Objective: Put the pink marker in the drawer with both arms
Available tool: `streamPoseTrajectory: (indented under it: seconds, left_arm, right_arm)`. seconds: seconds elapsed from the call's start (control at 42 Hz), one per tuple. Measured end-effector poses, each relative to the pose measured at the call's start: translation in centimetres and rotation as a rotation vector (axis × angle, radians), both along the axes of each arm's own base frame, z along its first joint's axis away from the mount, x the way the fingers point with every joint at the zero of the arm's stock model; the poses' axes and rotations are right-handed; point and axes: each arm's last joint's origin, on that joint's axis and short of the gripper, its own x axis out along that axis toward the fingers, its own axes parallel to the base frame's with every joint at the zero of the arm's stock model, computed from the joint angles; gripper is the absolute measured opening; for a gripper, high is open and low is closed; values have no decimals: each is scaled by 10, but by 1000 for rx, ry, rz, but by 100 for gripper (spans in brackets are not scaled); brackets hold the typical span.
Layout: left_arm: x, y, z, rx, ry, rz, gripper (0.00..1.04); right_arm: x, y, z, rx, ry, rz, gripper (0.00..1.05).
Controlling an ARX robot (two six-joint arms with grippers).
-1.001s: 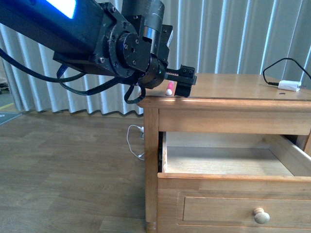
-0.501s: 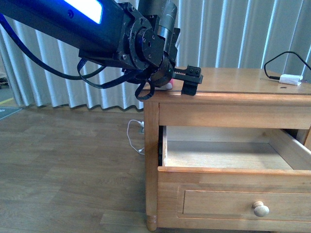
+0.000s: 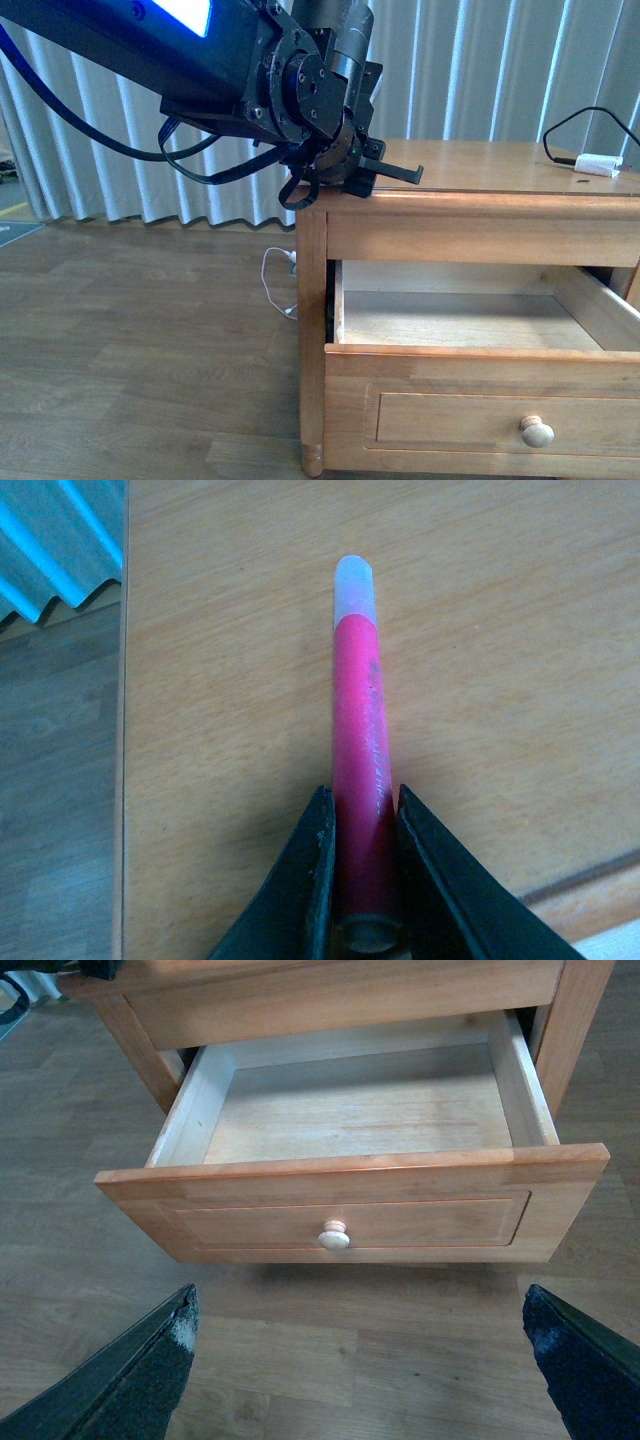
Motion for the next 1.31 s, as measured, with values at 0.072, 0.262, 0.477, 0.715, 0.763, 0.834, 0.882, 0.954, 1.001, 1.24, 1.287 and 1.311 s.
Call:
streamPoseTrajectory:
  seconds: [0.072,0.262,0.477,0.715,0.763,0.834,0.882,0.954,1.001,1.24,1.287,1.311]
  left_arm:
    - [-8,2,2,18,-13,-38,15]
    - [-30,6,7,48,-66,-194,15]
    - [-71,12,31,110,-110,-422,15]
    - [-94,18,26,190,-116,-529,15]
    - [-96,17,19,211,-105,-540,15]
    - [-97,17,9,238,-85,-552,15]
    - [-97,16,3,254,-78,-550,15]
    - [-95,11,-8,290,-83,-546,15]
    - [-94,6,-14,299,-88,-553,15]
    - [-85,-18,-58,337,-42,-553,15]
    - [-83,-20,-63,339,-39,-549,15]
    - [-83,-21,-64,340,-38,-545,15]
  right_arm:
    - [0,0,0,0,0,0,96]
    - [0,0,0,0,0,0,96]
    - [0,0,0,0,0,0,96]
    - [0,0,0,0,0,0,96]
    - [0,0,0,0,0,0,96]
    - [0,0,0,0,0,0,96]
    - [0,0,0,0,0,0,96]
    - [0,0,0,0,0,0,96]
    - [0,0,0,0,0,0,96]
    - [0,0,0,0,0,0,96]
    - [0,0,0,0,0,0,96]
    - [0,0,0,0,0,0,96]
